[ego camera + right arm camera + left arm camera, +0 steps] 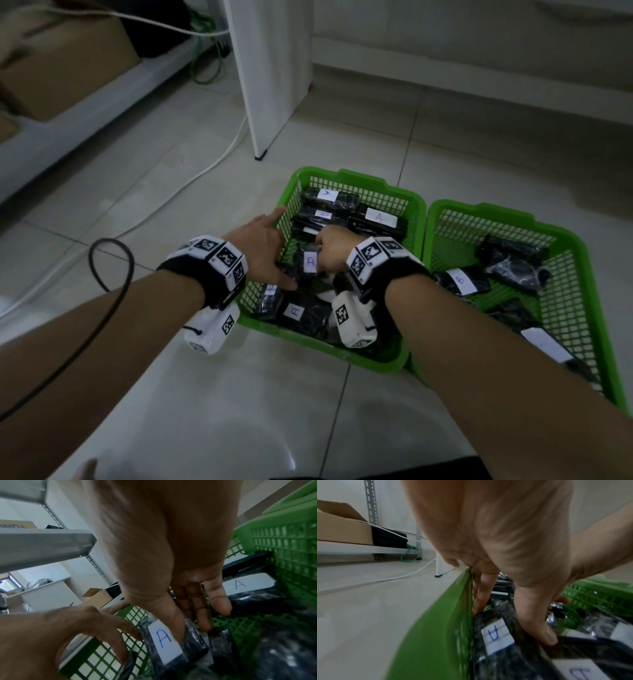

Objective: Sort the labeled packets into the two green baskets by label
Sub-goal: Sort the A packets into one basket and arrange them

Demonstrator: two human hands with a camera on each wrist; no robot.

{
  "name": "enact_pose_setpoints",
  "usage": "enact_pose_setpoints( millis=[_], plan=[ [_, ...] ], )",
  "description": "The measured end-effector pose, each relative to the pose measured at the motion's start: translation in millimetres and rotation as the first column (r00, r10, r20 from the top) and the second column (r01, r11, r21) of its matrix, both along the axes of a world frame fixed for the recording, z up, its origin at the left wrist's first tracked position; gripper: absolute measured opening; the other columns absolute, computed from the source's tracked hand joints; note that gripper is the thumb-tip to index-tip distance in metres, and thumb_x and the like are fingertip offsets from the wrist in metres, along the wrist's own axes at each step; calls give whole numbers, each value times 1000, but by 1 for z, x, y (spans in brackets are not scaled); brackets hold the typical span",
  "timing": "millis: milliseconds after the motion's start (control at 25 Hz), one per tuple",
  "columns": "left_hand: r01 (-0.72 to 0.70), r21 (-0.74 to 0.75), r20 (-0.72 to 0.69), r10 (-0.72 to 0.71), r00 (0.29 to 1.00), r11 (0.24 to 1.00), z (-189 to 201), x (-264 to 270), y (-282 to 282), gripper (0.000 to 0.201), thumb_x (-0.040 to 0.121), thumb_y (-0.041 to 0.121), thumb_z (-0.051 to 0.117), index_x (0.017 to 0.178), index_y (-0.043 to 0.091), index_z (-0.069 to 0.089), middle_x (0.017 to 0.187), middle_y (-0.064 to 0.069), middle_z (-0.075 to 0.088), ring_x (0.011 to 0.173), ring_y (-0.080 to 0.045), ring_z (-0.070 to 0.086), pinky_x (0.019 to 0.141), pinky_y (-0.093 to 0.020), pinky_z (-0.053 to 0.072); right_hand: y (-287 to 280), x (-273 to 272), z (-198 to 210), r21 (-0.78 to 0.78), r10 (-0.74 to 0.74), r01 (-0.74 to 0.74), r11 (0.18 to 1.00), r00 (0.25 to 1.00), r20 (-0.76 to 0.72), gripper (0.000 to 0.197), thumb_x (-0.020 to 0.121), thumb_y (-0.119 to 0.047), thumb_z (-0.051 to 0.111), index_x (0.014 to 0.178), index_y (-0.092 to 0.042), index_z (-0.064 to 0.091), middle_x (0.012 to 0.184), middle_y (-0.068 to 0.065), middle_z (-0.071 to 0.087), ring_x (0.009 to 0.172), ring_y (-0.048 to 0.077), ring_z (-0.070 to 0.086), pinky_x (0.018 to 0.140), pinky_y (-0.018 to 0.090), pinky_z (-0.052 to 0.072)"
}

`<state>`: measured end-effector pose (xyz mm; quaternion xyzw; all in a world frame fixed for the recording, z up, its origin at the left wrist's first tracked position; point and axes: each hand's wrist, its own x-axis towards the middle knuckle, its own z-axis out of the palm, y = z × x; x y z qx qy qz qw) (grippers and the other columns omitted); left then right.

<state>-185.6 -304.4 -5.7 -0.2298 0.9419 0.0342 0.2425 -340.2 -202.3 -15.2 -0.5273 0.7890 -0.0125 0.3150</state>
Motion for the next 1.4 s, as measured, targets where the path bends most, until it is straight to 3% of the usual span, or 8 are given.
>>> enact_pose_setpoints(
  millis=[200, 440, 560, 800, 1000, 1040, 1200, 1400],
  plan=[
    [26, -64, 14, -25, 1000, 998, -10, -4, 12, 71, 64, 79, 58, 83, 12, 71, 134, -4, 58, 149, -19, -20, 122, -51, 1, 21, -9, -1, 29, -33, 34, 999, 999, -42, 21, 88, -13, 71, 98, 6, 72, 87, 15, 63, 73, 26, 59, 52, 26, 42],
    [-81, 78, -179, 94, 979, 994, 17, -12, 13, 31, 83, 34, 63, 100, 9, 72, 143, -16, 49, 149, -21, 19, 121, -46, 13, 26, -7, -9, 47, 87, -83, 995, 993, -86, 19, 90, -15, 70, 105, -4, 76, 106, 15, 73, 92, 31, 69, 70, 33, 55],
    [-274, 253, -405, 359, 841, 928, 28, -22, 9, 18, 86, 24, 61, 90, 11, 72, 113, -15, 64, 109, -30, 61, 87, -29, 44, 27, -5, -8, -12, 71, -72, 997, 995, -76, 19, 88, -19, 74, 99, -3, 78, 98, 15, 74, 84, 28, 68, 65, 28, 46],
    [-398, 479, -492, 615, 616, 782, 51, -32, 2, 15, 86, 26, 63, 78, 15, 66, 81, -6, 67, 74, -19, 59, 64, -26, 42, 37, -16, 17, -73, -197, 221, 973, 948, 250, 14, 80, -16, 81, 85, -4, 78, 74, 6, 71, 66, 16, 66, 52, 21, 46],
    [-175, 964, -118, 910, 397, 201, 46, -29, 13, 22, 97, 18, 53, 113, 3, 51, 101, -28, 70, 91, -44, 69, 85, -56, 56, 53, -21, 36, 152, -129, 88, 984, 949, 289, 23, 77, -28, 80, 67, -11, 67, 65, 1, 59, 60, 16, 50, 51, 24, 36],
    [-188, 952, -146, 899, 413, 242, 43, -29, 14, 19, 97, 17, 54, 112, 6, 48, 101, -27, 71, 89, -44, 70, 83, -56, 57, 54, -19, 37, 151, -110, 70, 986, 954, 280, 24, 78, -29, 80, 70, -11, 67, 68, 1, 59, 63, 17, 51, 53, 25, 37],
    [-228, 429, -473, 432, 768, 874, 34, -28, 16, 18, 95, 29, 54, 106, 16, 46, 95, -8, 65, 83, -26, 63, 75, -37, 51, 54, -22, 40, 72, -176, 162, 984, 946, 273, 28, 74, -31, 75, 91, -9, 77, 91, 7, 72, 79, 21, 60, 69, 32, 48],
    [21, 289, -436, 112, 893, 957, 19, -25, 25, 20, 95, 21, 54, 97, 17, 34, 78, 5, 51, 70, -19, 54, 57, -27, 36, 53, -30, 36, 77, -227, 214, 974, 930, 288, 31, 82, -19, 62, 102, -1, 75, 95, 16, 76, 83, 23, 71, 77, 35, 61]
  ],
)
